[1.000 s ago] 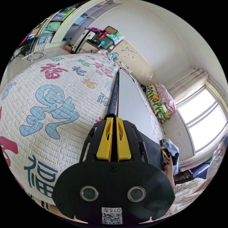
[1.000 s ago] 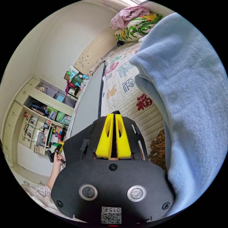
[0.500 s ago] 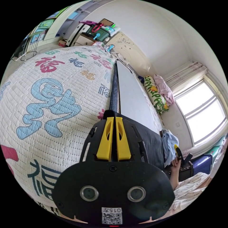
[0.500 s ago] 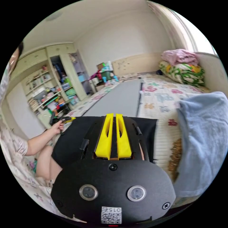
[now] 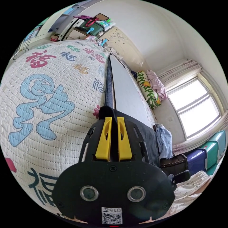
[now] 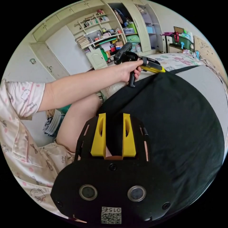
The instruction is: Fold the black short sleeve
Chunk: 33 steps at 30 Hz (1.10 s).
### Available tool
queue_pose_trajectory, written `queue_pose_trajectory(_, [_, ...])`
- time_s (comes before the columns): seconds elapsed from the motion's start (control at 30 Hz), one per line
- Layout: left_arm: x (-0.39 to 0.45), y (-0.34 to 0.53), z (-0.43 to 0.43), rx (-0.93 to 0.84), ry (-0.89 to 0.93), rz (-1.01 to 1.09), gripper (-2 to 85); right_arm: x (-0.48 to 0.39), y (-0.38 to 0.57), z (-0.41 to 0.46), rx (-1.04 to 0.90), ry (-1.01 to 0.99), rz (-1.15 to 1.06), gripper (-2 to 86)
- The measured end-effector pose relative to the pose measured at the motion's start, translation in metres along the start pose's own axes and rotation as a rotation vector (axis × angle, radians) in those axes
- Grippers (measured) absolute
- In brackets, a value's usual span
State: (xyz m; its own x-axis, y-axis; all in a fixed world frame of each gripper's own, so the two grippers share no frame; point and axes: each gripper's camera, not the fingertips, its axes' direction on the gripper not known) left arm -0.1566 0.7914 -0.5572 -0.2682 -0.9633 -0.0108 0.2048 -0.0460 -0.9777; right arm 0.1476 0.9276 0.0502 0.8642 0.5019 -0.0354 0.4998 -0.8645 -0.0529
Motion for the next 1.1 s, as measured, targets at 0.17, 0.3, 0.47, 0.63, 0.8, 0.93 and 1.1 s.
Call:
queue_pose_trajectory(0.17, [0.0,-0.021,-0.011,-0.024,-0.008,-0.014,-0.2,-0.019,0.044,0.02,-0.064,0.133,-0.004,4.5])
queue_pose_trajectory(0.3, [0.012,-0.034,-0.03,-0.007,-0.015,0.029,-0.5,-0.017,0.068,0.019,-0.058,0.112,0.094,1.8])
queue_pose_trajectory(0.47, [0.034,-0.066,-0.04,-0.108,-0.149,0.129,-0.5,-0.013,0.101,0.005,-0.031,0.039,0.115,1.8])
queue_pose_trajectory(0.63, [0.085,-0.071,-0.069,-0.131,-0.27,0.262,-0.2,-0.005,0.11,0.002,-0.043,-0.001,0.158,5.0])
queue_pose_trajectory(0.8, [0.113,-0.029,-0.133,-0.16,-0.241,0.338,0.1,-0.007,0.116,-0.012,-0.015,-0.046,0.172,6.4])
queue_pose_trajectory(0.93, [0.133,0.018,-0.213,-0.025,-0.109,0.3,0.2,-0.013,0.116,-0.034,-0.014,-0.056,0.151,5.4])
queue_pose_trajectory(1.1, [0.199,0.06,-0.267,0.119,0.015,0.363,0.6,-0.012,0.127,-0.095,0.124,-0.044,0.188,4.8])
